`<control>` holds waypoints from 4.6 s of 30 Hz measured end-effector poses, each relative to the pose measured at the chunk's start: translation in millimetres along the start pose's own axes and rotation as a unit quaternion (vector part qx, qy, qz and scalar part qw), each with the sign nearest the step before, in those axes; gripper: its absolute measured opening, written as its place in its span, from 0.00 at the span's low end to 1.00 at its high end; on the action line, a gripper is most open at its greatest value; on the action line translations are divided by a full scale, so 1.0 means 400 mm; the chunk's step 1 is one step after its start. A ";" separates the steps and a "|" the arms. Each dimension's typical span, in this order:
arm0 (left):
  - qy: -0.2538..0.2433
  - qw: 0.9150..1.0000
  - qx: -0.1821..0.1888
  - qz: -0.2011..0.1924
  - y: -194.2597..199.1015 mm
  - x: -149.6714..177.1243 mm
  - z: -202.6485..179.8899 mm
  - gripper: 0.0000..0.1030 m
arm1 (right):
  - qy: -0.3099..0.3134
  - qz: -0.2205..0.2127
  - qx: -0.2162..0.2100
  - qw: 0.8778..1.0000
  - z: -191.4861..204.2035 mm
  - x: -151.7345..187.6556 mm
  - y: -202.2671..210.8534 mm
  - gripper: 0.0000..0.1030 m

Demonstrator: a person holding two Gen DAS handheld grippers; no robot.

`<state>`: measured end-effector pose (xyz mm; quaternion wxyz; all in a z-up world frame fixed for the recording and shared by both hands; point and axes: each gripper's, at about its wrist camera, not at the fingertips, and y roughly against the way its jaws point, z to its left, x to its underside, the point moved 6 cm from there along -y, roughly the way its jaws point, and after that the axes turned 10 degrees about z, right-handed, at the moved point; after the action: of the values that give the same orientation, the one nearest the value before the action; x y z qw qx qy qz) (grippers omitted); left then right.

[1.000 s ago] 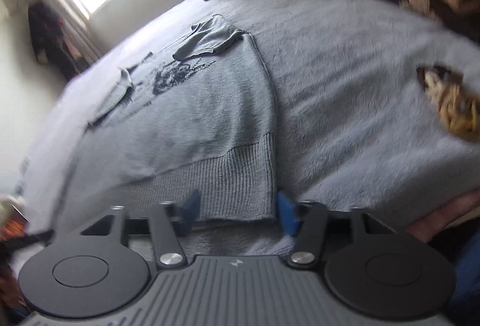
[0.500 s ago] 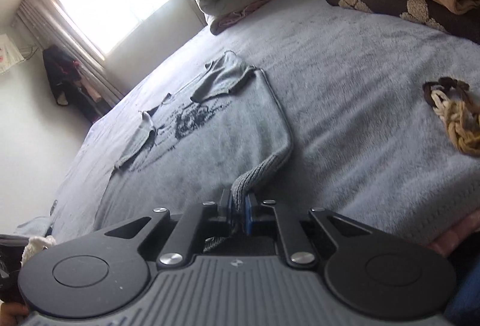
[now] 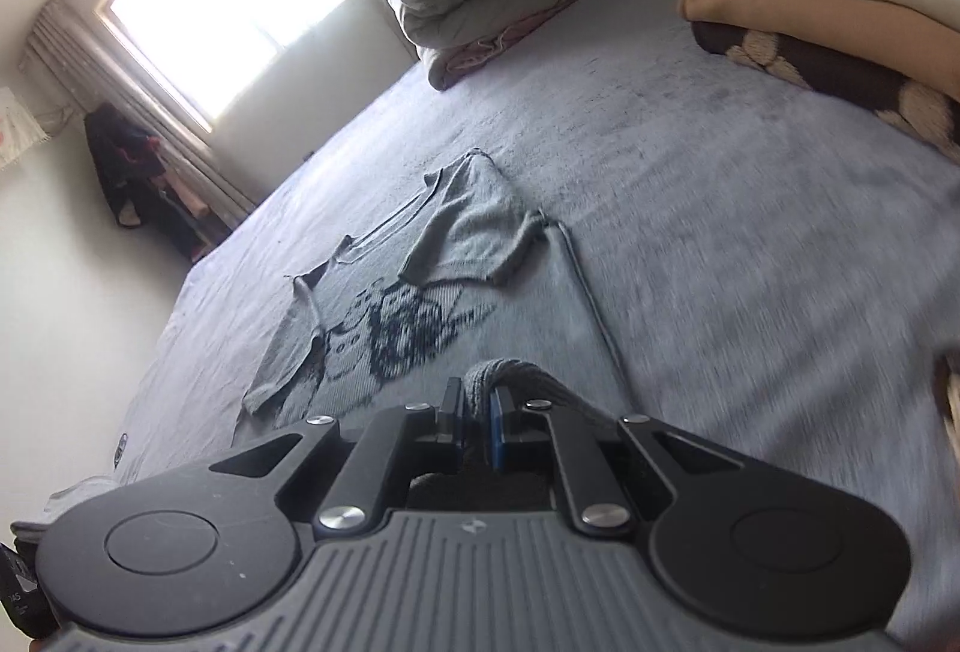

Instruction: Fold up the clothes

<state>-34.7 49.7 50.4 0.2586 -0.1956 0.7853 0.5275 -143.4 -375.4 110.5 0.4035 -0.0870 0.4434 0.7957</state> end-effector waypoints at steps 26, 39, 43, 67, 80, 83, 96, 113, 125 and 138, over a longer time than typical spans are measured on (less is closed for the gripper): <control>-0.059 0.997 -0.019 0.047 -0.281 -0.254 0.045 0.11 | -0.016 0.065 0.062 0.996 -0.033 -0.235 -0.347 0.14; -0.168 0.984 0.004 0.057 -0.309 -0.212 -0.012 0.59 | 0.181 0.056 0.116 0.975 -0.027 -0.271 -0.255 0.49; -0.176 0.982 0.005 0.062 -0.327 -0.203 -0.022 0.59 | 0.230 0.053 0.098 0.967 -0.020 -0.263 -0.271 0.49; -0.185 0.983 0.004 0.023 -0.297 -0.229 -0.041 0.06 | 0.317 0.058 0.120 0.939 0.050 -0.225 -0.328 0.08; -0.154 0.986 -0.047 -0.037 -0.352 -0.364 0.002 0.06 | 0.264 -0.010 0.177 0.948 0.044 -0.310 -0.382 0.07; -0.154 0.986 -0.060 -0.031 -0.385 -0.378 -0.006 0.06 | 0.249 -0.006 0.188 0.950 0.032 -0.318 -0.407 0.07; -0.129 0.986 -0.106 -0.001 -0.489 -0.404 -0.003 0.08 | 0.218 0.006 0.203 0.955 0.006 -0.320 -0.457 0.08; -0.034 0.999 0.002 -0.014 -0.423 -0.416 0.108 0.46 | 0.156 -0.031 0.150 0.976 -0.018 -0.364 -0.394 0.53; -0.068 0.995 0.055 0.042 -0.479 -0.355 0.072 0.52 | 0.121 0.053 0.072 0.989 -0.051 -0.323 -0.446 0.53; -0.077 0.997 -0.001 0.026 -0.487 -0.355 0.066 0.11 | 0.099 0.039 0.091 0.990 -0.055 -0.329 -0.445 0.08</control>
<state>195.5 7.7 -12.4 0.3046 -0.1341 0.7673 0.5482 66.5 -416.8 49.7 0.3326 -0.1109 0.5543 0.7549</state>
